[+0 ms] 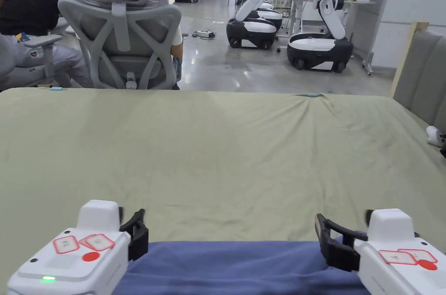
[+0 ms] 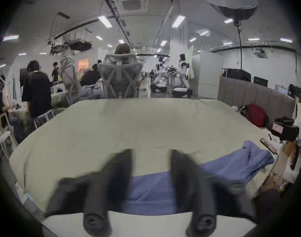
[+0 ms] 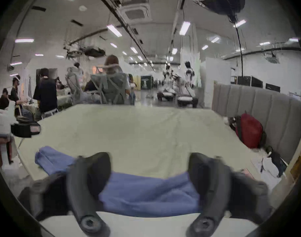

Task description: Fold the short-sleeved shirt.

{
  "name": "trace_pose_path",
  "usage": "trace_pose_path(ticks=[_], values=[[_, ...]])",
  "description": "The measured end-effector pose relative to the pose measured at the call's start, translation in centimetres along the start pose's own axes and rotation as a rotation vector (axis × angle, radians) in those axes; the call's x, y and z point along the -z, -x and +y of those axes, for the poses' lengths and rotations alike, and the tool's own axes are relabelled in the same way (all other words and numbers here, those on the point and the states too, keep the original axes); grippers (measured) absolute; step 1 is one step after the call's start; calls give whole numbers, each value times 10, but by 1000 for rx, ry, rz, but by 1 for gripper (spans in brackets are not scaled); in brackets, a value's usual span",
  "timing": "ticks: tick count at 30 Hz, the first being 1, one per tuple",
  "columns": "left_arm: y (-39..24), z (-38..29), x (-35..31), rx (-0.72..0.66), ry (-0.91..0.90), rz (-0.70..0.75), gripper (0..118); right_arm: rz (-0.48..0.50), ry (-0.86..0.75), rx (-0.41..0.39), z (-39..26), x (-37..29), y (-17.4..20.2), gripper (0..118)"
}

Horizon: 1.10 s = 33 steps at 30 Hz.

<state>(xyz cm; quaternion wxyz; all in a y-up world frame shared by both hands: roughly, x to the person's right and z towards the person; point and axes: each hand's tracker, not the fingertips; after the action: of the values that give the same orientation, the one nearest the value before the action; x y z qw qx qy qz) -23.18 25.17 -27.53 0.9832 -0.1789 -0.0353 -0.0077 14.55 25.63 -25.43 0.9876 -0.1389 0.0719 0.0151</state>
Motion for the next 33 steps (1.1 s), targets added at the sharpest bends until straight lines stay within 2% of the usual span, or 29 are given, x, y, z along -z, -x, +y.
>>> trace_pose_path(ticks=[1,2,3,6,8,11,12,13,14,16,17,18,19,21,23,25,27,28,30,31,32,33], values=[[-5,-1,2,22,0,3,0,1,6,-5,0,2,7,30],[-8,-3,2,28,-7,9,0,-13,3,-19,0,4,15,0],[-7,-4,3,23,-3,-4,0,-52,-28,-57,-3,3,23,0],[-1,-4,2,4,4,-19,0,8,7,-35,-8,7,33,0],[11,-9,0,8,13,0,0,-7,7,-54,-14,8,41,0],[55,-25,2,-133,68,24,0,0,25,-70,-15,12,46,0],[76,-34,4,-193,92,44,7,4,30,-73,-16,14,49,0],[95,-42,5,-260,110,47,34,3,34,-78,-16,17,52,0],[117,-50,6,-352,132,23,66,5,40,-84,-18,19,55,0],[153,-70,9,-530,173,-23,86,13,51,-86,-20,24,61,0],[167,-79,13,-581,201,-36,107,18,58,-90,-18,27,65,0],[179,-90,14,-652,191,-74,118,21,64,-95,-19,30,69,0],[187,-99,22,-697,225,-67,115,25,67,-98,-19,31,72,0],[202,-122,38,-868,312,-175,118,29,74,-104,-18,36,77,0],[204,-146,52,-1048,308,-329,118,32,80,-106,-18,40,81,0],[202,-144,60,-1087,211,-394,118,32,85,-104,-16,42,84,0],[196,-138,75,-1143,257,-462,118,30,89,-101,-17,44,86,0],[190,-137,82,-1168,255,-507,105,30,91,-100,-17,45,87,0],[177,-145,100,-1245,309,-511,62,29,96,-98,-16,46,89,0],[172,-147,104,-1235,336,-469,20,28,99,-97,-17,47,89,0],[170,-149,108,-1183,356,-384,13,28,102,-96,-17,47,89,0],[171,-145,104,-1119,349,-309,13,26,104,-96,-16,46,90,0]])
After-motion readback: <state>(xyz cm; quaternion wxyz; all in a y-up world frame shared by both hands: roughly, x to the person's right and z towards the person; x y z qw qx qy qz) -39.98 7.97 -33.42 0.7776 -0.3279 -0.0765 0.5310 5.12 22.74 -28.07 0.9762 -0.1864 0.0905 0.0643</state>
